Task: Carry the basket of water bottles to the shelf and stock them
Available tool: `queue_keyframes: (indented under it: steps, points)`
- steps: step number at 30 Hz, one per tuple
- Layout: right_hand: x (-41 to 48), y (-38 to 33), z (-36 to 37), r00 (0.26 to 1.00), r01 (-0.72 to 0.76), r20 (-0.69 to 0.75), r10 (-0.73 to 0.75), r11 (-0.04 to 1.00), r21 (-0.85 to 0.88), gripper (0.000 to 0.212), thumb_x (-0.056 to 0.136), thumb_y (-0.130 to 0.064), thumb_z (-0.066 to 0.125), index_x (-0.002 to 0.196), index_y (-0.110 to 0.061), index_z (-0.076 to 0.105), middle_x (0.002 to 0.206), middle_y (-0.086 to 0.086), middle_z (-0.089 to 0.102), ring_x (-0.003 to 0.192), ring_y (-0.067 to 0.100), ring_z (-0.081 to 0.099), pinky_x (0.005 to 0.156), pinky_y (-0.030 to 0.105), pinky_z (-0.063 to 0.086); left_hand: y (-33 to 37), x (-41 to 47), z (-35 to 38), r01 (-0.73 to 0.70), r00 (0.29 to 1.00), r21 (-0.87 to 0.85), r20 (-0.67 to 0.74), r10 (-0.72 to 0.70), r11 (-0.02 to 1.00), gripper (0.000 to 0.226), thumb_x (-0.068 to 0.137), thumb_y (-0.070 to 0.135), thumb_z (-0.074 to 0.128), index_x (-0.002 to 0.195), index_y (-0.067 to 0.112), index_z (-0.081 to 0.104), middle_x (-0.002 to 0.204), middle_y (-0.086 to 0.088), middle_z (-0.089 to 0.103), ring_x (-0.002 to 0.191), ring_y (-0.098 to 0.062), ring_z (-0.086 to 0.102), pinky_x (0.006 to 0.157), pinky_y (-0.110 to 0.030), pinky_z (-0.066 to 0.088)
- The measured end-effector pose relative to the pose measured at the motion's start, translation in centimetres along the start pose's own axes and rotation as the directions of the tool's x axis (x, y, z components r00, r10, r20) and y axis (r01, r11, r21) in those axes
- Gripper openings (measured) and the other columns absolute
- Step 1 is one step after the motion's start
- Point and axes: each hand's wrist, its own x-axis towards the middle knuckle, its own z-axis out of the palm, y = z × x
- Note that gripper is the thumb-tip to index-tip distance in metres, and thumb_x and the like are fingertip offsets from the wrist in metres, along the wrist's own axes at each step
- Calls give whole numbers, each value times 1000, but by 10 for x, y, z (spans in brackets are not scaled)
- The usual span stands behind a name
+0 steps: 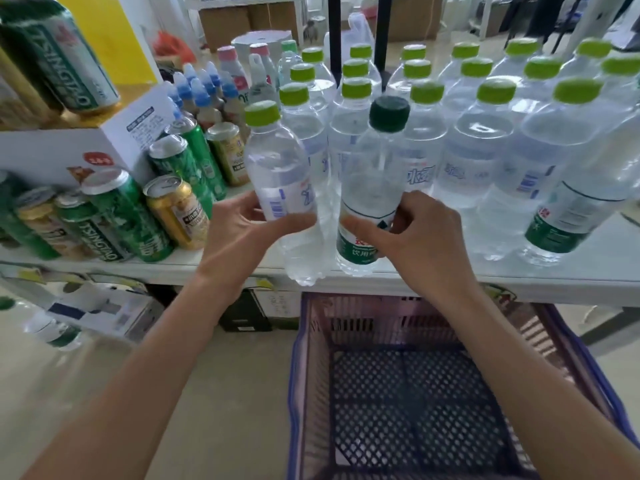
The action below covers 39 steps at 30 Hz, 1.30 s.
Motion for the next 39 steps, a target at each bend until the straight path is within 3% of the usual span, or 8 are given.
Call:
queue_keyframes:
  steps: [5,10,13,19,27,31,34,39]
  points:
    - [3,11,19,999,-44,-15,44,999,-24,38,74,-68,76,79,-36,57,75,-10,55,64,0,50,58,4,36,-10,7,20,-46,996,51,-70,50,998,40,67,33,93,103,24,78,92,9,79,88,-10,74,79,-27,59]
    - [4,16,25,998,-56,22,59,989,-138,43,68,-72,77,75,-38,52,76,-12,57,66,-4,48,61,5,36,-20,2,30,-112,985,59,-124,119,992,56,69,31,92,116,13,68,103,7,75,95,2,70,82,-21,59]
    - [1,25,33,995,-80,53,90,984,-160,45,69,-70,78,86,-33,59,81,-12,59,67,-7,49,64,4,38,-34,-1,34,-100,986,53,-125,106,994,61,69,31,92,119,15,62,109,9,73,102,1,67,90,-20,54]
    - [-4,34,41,995,-98,18,101,988,-120,59,67,-69,80,108,-28,70,89,-12,65,70,-8,53,62,1,37,-46,0,46,-101,988,-50,-119,94,994,57,72,32,88,117,12,59,111,4,70,100,5,66,80,-1,46]
    - [-6,39,46,993,-121,-23,119,986,-112,61,65,-72,80,101,-24,69,78,-15,58,65,-4,51,61,3,36,-71,1,44,-34,999,17,-21,34,999,66,69,49,88,119,21,54,117,3,67,104,-5,66,89,-30,55]
    - [-6,41,46,983,-166,53,177,972,-167,67,64,-67,84,107,-18,70,89,-5,67,66,-1,50,57,4,36,-75,-6,42,41,999,117,-35,-37,992,76,66,54,88,123,19,52,121,1,64,110,-9,65,94,-39,57]
    - [-8,44,49,971,-193,98,218,957,-218,71,65,-65,85,113,-15,70,96,1,69,75,9,56,56,6,29,-69,-14,45,88,995,263,-58,-75,961,86,63,59,87,128,16,51,122,0,54,110,-13,58,95,-30,53]
    - [-9,29,42,908,-378,123,401,909,-177,85,69,-53,89,134,-7,59,113,8,72,106,20,68,81,19,40,-40,-25,48,261,965,401,-140,-223,878,97,66,56,87,137,5,45,131,-7,44,119,-18,50,97,-24,43]
